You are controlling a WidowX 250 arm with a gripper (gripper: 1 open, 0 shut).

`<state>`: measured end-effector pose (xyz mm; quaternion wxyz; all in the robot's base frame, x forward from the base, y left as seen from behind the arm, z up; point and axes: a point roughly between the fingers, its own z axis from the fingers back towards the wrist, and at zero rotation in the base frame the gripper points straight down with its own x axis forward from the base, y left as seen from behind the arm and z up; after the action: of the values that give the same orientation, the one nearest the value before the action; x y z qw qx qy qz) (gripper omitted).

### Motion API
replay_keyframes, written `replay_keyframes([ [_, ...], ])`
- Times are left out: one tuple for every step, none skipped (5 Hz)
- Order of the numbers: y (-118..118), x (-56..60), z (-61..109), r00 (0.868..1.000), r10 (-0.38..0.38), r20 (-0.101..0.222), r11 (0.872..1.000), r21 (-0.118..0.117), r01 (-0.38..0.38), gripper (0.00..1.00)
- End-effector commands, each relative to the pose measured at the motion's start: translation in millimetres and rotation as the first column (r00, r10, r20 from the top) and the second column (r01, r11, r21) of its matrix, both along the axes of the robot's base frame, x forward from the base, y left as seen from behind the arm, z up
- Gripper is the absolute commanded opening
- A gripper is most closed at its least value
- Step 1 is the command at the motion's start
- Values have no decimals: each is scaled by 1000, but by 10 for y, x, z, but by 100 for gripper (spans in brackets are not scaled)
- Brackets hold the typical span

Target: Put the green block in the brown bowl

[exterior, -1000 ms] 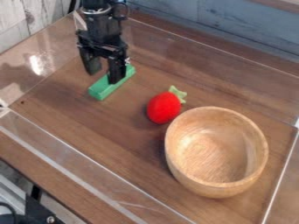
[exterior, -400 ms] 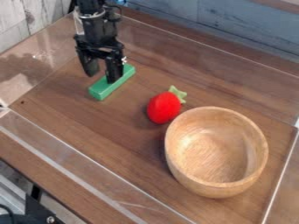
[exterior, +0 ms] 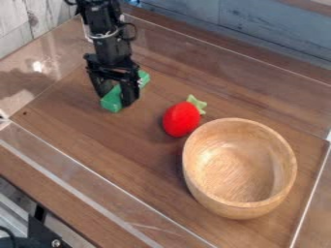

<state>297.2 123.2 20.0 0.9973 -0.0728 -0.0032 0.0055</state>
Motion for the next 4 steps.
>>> replay_keyframes([
  [-14,74,232,997,60,40,998,20,-61,100],
  [-29,98,317,992,124,34,992,20,-124,100],
  [12,180,437,995,94,32,995,22,-95,100],
  [39,242,515,998,61,28,998,33,-62,100],
])
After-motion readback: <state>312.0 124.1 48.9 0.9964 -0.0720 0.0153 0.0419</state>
